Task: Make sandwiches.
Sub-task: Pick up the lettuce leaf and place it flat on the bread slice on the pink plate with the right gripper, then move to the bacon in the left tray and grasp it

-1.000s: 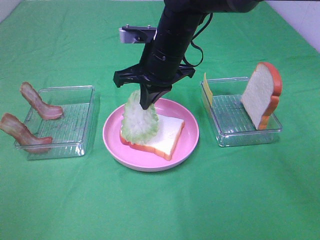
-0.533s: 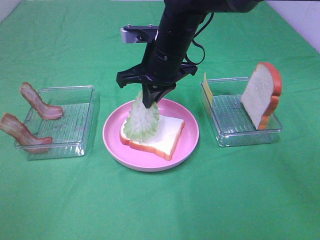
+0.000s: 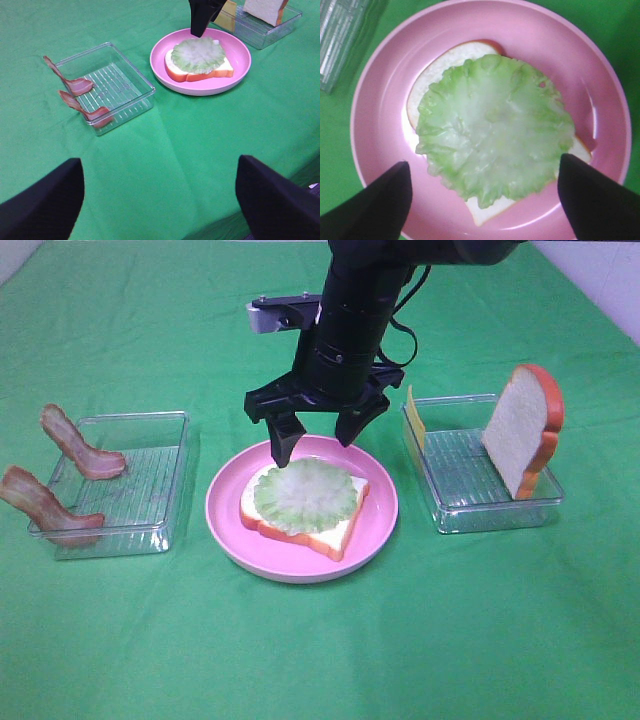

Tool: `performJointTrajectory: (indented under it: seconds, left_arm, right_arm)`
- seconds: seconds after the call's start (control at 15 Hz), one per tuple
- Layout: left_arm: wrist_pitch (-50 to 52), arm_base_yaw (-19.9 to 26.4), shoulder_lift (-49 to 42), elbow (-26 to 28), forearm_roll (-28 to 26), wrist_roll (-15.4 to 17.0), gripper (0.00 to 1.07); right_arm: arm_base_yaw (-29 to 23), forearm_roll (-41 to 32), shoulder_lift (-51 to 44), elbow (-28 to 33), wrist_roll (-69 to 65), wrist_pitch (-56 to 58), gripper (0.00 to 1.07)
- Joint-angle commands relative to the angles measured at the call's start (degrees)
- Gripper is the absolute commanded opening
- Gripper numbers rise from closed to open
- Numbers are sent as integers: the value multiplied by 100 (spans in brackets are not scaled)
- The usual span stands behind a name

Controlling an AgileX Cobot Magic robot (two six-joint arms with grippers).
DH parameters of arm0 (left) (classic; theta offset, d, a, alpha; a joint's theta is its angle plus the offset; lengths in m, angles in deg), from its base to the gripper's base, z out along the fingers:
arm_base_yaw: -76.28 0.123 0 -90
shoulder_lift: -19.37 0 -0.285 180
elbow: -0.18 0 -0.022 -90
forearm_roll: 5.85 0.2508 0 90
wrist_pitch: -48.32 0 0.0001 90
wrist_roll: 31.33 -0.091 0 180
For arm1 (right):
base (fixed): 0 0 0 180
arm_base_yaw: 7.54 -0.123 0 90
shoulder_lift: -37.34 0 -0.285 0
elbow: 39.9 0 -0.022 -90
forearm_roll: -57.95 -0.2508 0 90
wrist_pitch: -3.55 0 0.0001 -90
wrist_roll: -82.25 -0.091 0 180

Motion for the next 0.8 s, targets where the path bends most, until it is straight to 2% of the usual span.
performJointTrajectory:
  seconds: [0.07, 0.2, 0.73, 0.8]
  left_arm:
    - [52, -29, -115, -23, 0, 0, 79]
    - [52, -29, -115, -23, 0, 0, 79]
    - [52, -29, -115, -23, 0, 0, 79]
    - [52, -29, -115, -23, 0, 0, 79]
  right_arm:
    - [23, 424, -235, -252, -103, 516, 77]
    - [23, 493, -470, -413, -103, 796, 77]
    - [17, 728, -2040, -413, -97, 1656, 77]
    - [17, 745, -2378, -252, -92, 1656, 77]
